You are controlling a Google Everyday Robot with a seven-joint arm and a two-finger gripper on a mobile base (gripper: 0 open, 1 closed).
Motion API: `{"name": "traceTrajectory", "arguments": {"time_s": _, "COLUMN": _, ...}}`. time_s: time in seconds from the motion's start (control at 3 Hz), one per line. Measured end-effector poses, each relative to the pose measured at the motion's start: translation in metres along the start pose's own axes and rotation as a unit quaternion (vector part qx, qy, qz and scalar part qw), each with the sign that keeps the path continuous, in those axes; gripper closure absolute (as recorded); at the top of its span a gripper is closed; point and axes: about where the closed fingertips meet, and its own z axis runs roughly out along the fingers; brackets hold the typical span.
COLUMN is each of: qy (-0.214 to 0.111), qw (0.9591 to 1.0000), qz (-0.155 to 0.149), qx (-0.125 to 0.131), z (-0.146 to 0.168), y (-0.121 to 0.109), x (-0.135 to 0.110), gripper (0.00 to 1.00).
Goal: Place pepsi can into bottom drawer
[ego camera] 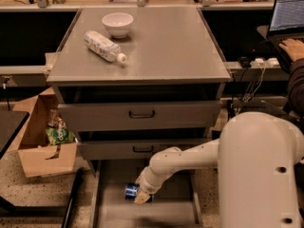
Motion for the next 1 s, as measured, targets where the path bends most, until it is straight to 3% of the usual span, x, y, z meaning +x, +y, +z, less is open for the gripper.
{"name": "traceTrajectory", "arguments": {"time_s": 0.33, "qy": -0.002, "qw": 0.9994, "qz": -0.035, "qx": -0.005, "z": 0.064, "y": -0.03, "x": -0.021, "gripper": 1.0}}
{"name": "traceTrajectory", "arguments": {"time_s": 0.67, "qy": -0.012, "qw": 0.9994, "qz": -0.028, "qx": -0.016, "z": 0.108, "y": -0.049, "x": -0.025, "gripper": 1.0}}
{"name": "traceTrajectory", "arguments": {"time_s": 1.0, "qy": -0.002, "qw": 0.9998, "qz": -0.017, "qx": -0.011, "z": 0.143, "y": -0.058, "x": -0.021, "gripper": 1.0}}
